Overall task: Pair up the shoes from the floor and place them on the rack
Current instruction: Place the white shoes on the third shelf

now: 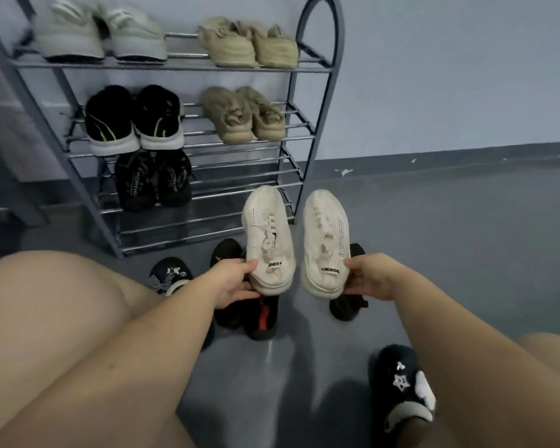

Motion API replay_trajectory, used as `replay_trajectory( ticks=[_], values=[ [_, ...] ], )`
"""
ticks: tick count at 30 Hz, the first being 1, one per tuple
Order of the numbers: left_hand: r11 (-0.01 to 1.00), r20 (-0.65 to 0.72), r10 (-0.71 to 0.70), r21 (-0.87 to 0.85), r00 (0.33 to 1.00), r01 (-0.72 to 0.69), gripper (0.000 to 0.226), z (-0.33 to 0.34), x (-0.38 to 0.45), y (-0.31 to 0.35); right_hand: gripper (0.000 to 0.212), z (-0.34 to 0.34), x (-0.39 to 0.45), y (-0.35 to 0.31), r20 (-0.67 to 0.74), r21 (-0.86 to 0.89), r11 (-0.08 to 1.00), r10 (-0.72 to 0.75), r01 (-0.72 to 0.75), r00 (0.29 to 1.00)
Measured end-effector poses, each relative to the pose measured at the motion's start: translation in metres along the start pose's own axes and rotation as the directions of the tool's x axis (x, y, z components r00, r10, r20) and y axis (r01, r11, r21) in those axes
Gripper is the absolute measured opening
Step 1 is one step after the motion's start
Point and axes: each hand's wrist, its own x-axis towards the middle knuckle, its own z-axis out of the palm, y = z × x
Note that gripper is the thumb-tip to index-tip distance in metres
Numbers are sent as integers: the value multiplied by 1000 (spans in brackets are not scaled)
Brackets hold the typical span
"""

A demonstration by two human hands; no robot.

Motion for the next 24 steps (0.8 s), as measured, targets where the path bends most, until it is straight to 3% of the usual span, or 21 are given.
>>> replay_trajectory(
  ticks=[11, 24],
  values=[
    [999, -99, 36, 16, 994, -34, 35, -36, 34, 44, 16, 44, 53, -60, 87, -131, 990, -31, 42, 996],
    [999, -122, 48, -13, 991, -50, 35, -59, 124, 134, 21, 74, 168, -120, -13, -260, 959, -119, 112, 993]
  ],
)
